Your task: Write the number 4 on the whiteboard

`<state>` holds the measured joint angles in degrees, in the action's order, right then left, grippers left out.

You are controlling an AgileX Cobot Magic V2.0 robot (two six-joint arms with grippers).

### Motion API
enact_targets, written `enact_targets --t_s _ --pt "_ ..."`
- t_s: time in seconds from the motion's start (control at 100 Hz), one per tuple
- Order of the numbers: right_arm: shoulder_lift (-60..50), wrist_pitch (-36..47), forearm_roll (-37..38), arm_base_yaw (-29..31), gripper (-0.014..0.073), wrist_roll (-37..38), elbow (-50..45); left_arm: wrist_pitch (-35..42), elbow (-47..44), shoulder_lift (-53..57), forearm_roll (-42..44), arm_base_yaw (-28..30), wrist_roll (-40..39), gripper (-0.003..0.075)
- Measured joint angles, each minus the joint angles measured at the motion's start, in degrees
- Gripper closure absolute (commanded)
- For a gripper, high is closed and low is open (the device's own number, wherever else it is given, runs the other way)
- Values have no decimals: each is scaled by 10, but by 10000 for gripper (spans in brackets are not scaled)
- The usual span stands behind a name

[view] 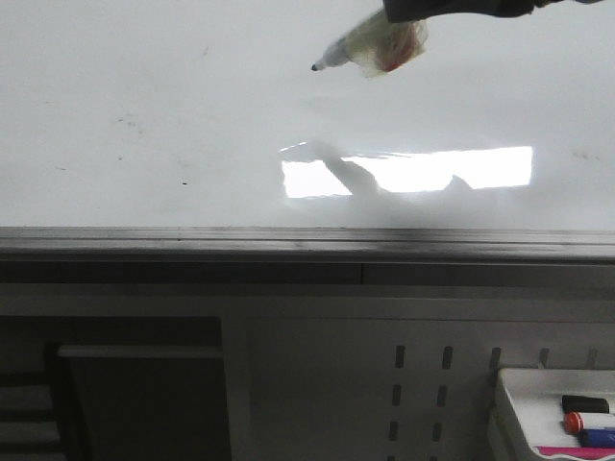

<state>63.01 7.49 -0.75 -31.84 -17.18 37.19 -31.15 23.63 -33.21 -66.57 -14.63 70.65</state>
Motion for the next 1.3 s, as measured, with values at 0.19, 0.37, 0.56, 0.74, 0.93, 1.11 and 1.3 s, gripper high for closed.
enact_targets --t_s 0.19,0.37,0.56,0.74,0.93,1.11,1.3 --pt "45 34 0 33 654 -7 4 7 -11 29 -6 0 0 741" --pt "73 40 0 45 653 -10 32 8 -11 29 -10 0 0 741" --pt "96 29 1 63 653 -13 64 8 -11 29 -15 0 0 741" --pt "104 22 8 70 646 -13 72 8 -11 29 -16 0 0 741" --pt "105 15 8 61 645 -13 75 8 -11 29 -17 0 0 741" --pt "123 -5 -2 9 645 -13 75 8 -11 29 -18 0 0 741" --pt "151 -6 -6 -31 645 -13 75 8 -11 29 -18 0 0 741"
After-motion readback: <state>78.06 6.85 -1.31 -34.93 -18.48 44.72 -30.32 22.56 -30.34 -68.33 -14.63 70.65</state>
